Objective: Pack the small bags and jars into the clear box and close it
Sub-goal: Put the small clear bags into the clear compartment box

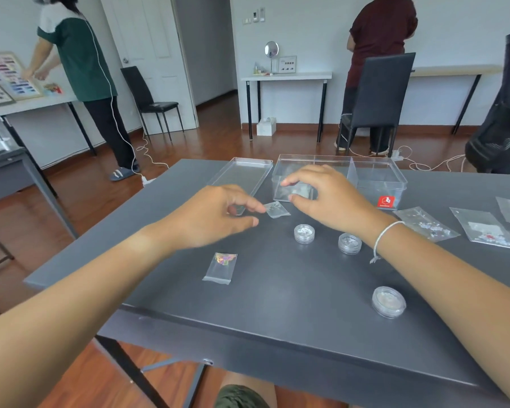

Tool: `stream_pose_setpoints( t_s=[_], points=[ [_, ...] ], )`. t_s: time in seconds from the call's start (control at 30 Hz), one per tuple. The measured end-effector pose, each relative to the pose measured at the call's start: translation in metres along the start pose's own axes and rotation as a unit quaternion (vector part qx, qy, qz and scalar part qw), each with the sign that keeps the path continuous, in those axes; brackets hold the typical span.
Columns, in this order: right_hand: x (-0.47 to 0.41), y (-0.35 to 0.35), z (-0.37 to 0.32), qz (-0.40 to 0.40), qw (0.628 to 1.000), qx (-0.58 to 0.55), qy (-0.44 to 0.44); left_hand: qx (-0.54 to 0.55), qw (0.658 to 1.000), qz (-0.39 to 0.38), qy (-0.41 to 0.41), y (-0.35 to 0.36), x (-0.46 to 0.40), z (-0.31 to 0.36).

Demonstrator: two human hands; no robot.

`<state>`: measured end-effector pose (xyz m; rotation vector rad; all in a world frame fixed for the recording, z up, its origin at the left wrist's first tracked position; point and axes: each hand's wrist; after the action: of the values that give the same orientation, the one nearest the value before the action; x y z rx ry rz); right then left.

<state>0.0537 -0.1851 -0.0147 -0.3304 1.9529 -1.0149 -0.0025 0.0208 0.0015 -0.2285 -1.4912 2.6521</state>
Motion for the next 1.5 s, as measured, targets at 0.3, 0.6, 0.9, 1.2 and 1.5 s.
stream_pose_setpoints(
  t_s=[0.3, 0.6, 0.9, 1.2, 1.5],
  points=[
    [-0.011, 0.011, -0.011, -0.083, 0.994, 0.071, -0.030, 0.015, 0.996, -0.091, 0.000, -0.011, 0.051, -0.031],
    [-0.015, 0.014, -0.014, -0.169, 0.981, 0.100, -0.007, -0.020, 0.993, -0.110, 0.027, -0.013, 0.062, -0.033],
    [-0.015, 0.019, -0.009, -0.163, 0.983, 0.088, -0.009, -0.039, 0.995, -0.046, 0.082, -0.011, 0.065, -0.030],
    [-0.011, 0.020, -0.008, -0.147, 0.977, 0.141, -0.061, -0.006, 0.997, -0.017, 0.071, -0.008, 0.057, -0.032],
    [-0.009, 0.003, -0.009, 0.001, 1.000, 0.025, -0.012, 0.059, 0.995, 0.041, 0.062, -0.011, 0.026, -0.014]
  ],
)
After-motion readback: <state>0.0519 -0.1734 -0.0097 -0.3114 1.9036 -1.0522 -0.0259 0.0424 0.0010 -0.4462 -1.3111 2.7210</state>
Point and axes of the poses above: each hand's wrist, its own x-axis away from the middle knuckle, its own y-axis out of the palm, z = x × y, and after that the axes turned 14 degrees about -y, right-handed
